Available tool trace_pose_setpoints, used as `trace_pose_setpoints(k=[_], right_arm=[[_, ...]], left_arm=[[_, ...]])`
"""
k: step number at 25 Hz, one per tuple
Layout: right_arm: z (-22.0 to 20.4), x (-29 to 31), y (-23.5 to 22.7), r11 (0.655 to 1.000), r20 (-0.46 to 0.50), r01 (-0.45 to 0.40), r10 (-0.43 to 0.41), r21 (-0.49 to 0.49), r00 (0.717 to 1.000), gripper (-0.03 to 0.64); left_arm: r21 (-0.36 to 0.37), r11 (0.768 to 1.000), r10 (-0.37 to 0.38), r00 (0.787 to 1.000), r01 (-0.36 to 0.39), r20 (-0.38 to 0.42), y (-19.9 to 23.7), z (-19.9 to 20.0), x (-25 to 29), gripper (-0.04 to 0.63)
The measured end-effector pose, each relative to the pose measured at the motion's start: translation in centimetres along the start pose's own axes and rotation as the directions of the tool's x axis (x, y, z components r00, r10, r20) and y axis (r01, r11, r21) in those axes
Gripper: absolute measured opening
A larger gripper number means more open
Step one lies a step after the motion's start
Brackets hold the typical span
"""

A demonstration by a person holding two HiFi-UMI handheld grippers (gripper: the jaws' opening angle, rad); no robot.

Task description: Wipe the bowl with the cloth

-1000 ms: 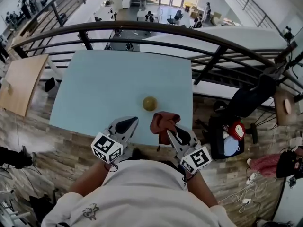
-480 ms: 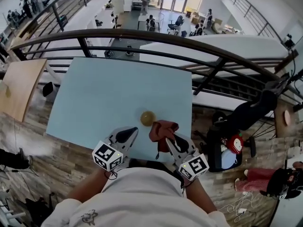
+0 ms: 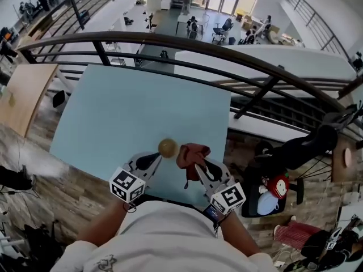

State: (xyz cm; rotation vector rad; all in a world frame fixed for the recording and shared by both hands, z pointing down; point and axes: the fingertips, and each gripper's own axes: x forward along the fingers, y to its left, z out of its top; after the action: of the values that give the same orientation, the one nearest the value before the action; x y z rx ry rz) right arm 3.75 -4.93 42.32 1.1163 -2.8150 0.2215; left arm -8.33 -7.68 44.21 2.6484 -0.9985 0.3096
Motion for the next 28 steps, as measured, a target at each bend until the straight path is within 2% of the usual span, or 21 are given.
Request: trace_pose_setpoints(k=[8,15,19,25,28], right_arm=[[-2.6,2.1,-2.8,0.999,-0.044,0.005,-0.003,0.052,0.999,0.089],[-5.2,4.8,-4.5,0.994,-0.087,0.041,-0.032,0.105,0.996,0.089],[-7.1,6.0,-5.6,0.989,-0.117,0.062,-0.046,0.134,0.992,0.089],[-11.2,8.6,-6.2,0.979,-0.17,0.082,-0.05,0.187,0.984,0.09],[-12.6,9.3,-6.4,0.974,-0.193,0.093,-0.053,0.208,0.98,0.089]], left_arm=[[-0.078,0.997,0.02,0.995,-0.027,-0.095,2.8,-2.9,2.8,0.015],[-0.143,0.989,-0.006,0.976,-0.025,-0.216,6.6,-6.2,5.2,0.034],[-0.199,0.979,-0.029,0.954,-0.032,-0.297,8.1,-9.0,6.9,0.081],[-0.269,0.961,-0.057,0.906,-0.065,-0.42,10.6,-14.5,8.8,0.154],[-0.292,0.953,-0.066,0.883,-0.082,-0.465,11.3,-16.8,9.7,0.162]])
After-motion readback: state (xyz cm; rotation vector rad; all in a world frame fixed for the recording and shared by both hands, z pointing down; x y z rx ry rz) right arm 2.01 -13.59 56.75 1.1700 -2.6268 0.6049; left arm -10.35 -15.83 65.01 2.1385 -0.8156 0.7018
